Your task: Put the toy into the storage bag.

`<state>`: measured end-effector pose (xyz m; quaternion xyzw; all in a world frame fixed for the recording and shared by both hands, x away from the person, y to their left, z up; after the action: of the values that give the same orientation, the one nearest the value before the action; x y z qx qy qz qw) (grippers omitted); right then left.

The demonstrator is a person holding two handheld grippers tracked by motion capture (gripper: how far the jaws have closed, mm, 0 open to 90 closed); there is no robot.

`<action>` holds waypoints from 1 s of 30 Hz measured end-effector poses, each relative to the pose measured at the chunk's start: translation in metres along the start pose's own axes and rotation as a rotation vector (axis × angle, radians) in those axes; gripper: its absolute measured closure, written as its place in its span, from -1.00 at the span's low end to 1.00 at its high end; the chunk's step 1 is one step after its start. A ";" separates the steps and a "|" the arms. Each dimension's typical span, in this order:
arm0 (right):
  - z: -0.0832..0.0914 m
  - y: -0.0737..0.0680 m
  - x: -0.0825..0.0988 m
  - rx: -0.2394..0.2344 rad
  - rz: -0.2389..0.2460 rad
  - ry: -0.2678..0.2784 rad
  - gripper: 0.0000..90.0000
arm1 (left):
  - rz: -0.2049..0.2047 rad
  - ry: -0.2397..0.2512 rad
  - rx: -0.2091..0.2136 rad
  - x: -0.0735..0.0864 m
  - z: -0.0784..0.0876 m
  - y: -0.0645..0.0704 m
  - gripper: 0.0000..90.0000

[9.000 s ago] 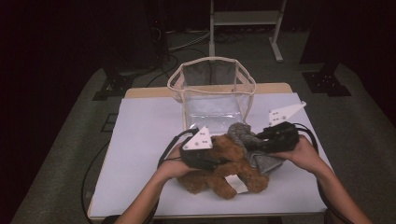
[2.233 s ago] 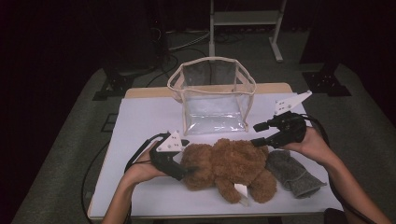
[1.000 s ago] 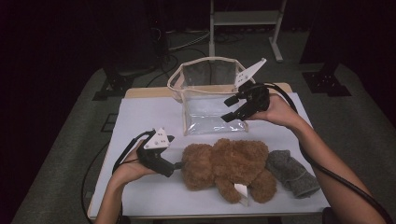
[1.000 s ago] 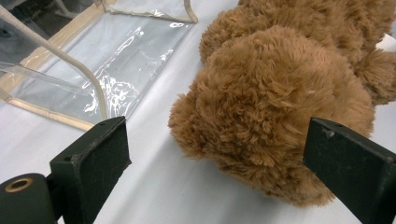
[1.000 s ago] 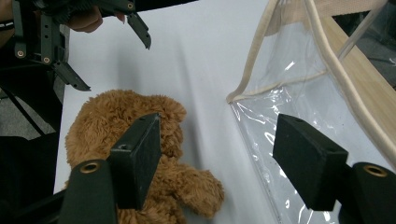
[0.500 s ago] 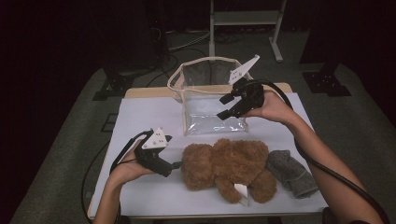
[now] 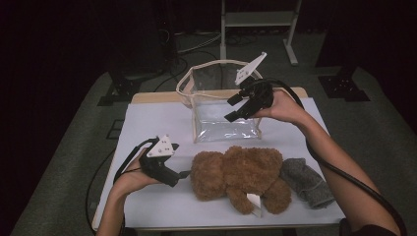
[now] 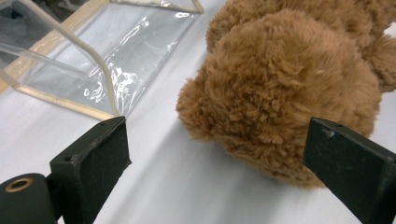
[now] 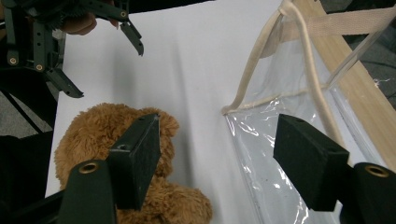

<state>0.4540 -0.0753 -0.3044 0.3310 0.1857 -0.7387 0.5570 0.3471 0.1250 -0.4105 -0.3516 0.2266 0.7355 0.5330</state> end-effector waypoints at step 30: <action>-0.021 0.043 -0.010 0.029 0.002 -0.093 -0.23 | 0.003 -0.012 0.013 0.004 -0.001 -0.001 -0.86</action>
<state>0.5023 -0.0682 -0.3077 0.3044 0.1486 -0.7553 0.5610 0.3474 0.1267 -0.4139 -0.3436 0.2288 0.7368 0.5354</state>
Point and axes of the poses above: each handheld gripper's, and its own axes: z roughly backward along the jaws, x roughly out of its underside, y roughly to its right, the point moved 8 cm from there along -z, roughly forward along the jaws, and after that the axes turned 9 degrees about x, right-handed, at the moved point
